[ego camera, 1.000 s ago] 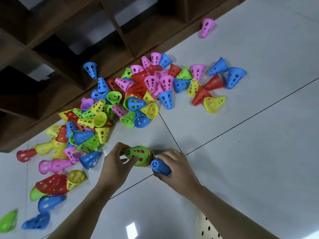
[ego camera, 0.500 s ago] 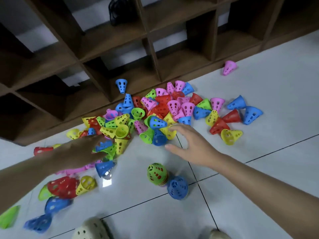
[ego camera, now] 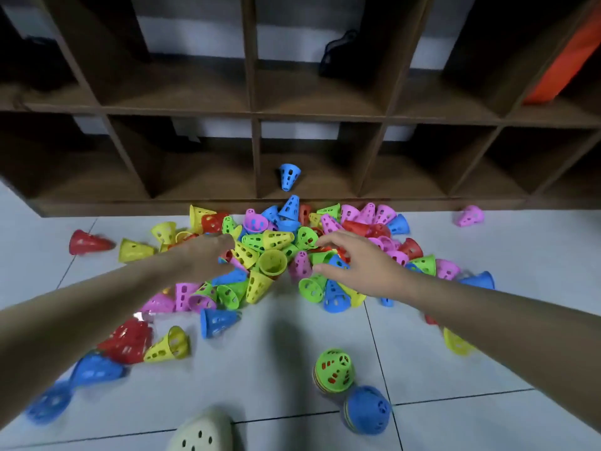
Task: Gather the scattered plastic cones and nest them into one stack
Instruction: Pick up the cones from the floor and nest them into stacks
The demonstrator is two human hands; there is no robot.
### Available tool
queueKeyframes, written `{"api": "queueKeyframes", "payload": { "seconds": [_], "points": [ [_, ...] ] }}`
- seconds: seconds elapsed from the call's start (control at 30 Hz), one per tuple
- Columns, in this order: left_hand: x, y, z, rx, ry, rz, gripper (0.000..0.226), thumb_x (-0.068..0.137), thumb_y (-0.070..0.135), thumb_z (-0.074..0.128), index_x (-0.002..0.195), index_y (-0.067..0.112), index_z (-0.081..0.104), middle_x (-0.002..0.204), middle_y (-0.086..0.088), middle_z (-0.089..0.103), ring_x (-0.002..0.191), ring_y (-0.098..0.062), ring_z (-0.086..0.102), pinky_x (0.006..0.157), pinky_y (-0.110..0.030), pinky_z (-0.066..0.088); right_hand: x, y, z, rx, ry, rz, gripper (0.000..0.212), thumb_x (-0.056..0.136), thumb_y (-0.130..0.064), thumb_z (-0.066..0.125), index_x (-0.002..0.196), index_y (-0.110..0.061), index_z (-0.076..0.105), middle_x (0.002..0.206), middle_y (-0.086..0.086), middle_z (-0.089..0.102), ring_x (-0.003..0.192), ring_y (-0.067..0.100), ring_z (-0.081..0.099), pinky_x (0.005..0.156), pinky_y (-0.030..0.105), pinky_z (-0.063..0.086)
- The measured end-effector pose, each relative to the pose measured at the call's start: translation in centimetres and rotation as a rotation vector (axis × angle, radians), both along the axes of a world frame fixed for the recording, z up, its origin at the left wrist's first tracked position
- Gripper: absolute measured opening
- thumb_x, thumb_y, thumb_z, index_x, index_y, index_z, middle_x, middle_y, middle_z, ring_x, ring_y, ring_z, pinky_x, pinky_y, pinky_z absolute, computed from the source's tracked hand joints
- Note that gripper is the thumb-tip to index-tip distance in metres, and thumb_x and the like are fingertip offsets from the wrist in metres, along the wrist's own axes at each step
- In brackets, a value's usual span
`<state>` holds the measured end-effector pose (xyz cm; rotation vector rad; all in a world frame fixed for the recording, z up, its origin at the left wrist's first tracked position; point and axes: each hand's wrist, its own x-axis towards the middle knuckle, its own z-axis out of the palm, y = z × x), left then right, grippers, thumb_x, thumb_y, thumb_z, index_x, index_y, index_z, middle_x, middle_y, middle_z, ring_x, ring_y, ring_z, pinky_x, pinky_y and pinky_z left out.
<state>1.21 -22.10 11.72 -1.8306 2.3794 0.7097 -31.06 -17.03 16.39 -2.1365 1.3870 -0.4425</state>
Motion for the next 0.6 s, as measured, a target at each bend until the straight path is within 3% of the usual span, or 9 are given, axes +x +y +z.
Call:
{"api": "queueKeyframes", "payload": {
  "seconds": [0.13,0.2,0.33,0.43,0.53,0.6],
  "points": [
    [-1.6,-1.0,-3.1,0.028,0.065,-0.010,0.064,0.089,0.036,0.072,0.143,0.014,0.047,0.141,-0.008,0.049,0.125,-0.027,0.052,0.103,-0.034,0.043,2.7,-1.9,-2.2,0.122,-0.015,-0.139,0.046,0.092,-0.037,0.070,0.132,-0.018,0.057,0.128,-0.007,0.057,0.116,0.004,0.051,0.095,0.016,0.039],
    [-2.4,-1.7,-4.8,0.009,0.082,0.010,0.073,0.085,0.041,0.075,0.144,0.013,0.044,0.142,-0.010,0.046,0.127,-0.029,0.051,0.103,-0.039,0.044,3.8,-2.7,-3.8,0.189,-0.090,-0.250,0.044,0.093,-0.034,0.070,0.131,-0.018,0.057,0.122,-0.006,0.059,0.112,0.009,0.054,0.091,0.020,0.044],
    [-4.5,-4.1,-8.2,0.015,0.039,0.043,0.085,0.079,0.056,0.075,0.142,0.011,0.041,0.139,-0.010,0.047,0.125,-0.030,0.050,0.100,-0.044,0.046,4.3,-3.7,-7.6,0.316,-0.235,-0.388,0.031,0.095,-0.029,0.067,0.124,-0.018,0.060,0.114,-0.004,0.061,0.105,0.013,0.057,0.068,0.007,0.045],
    [-6.3,-5.6,-10.8,0.027,-0.008,0.073,0.093,0.074,0.064,0.075,0.140,0.010,0.040,0.142,-0.012,0.046,0.133,-0.032,0.046,0.102,-0.043,0.045,3.8,-4.2,-10.0,0.340,-0.273,-0.419,0.026,0.096,-0.027,0.067,0.120,-0.021,0.061,0.114,-0.001,0.063,0.101,0.008,0.060,0.069,0.008,0.048],
    [-7.9,-6.3,-12.9,-0.028,-0.062,0.097,0.104,0.068,0.073,0.072,0.145,0.013,0.037,0.147,-0.010,0.045,0.135,-0.030,0.044,0.103,-0.043,0.043,3.2,-4.9,-11.5,0.389,-0.340,-0.447,0.010,0.097,-0.026,0.064,0.107,-0.026,0.061,0.100,-0.010,0.064,0.087,-0.007,0.057,0.071,0.013,0.048],
    [-8.8,-6.3,-13.5,-0.100,-0.090,0.080,0.102,0.067,0.075,0.071,0.143,0.015,0.039,0.142,-0.008,0.049,0.131,-0.029,0.047,0.102,-0.042,0.044,3.1,-5.2,-12.5,0.406,-0.353,-0.485,0.008,0.098,-0.026,0.064,0.105,-0.024,0.062,0.097,-0.011,0.063,0.081,-0.001,0.059,0.077,0.020,0.050]
  ]
}}
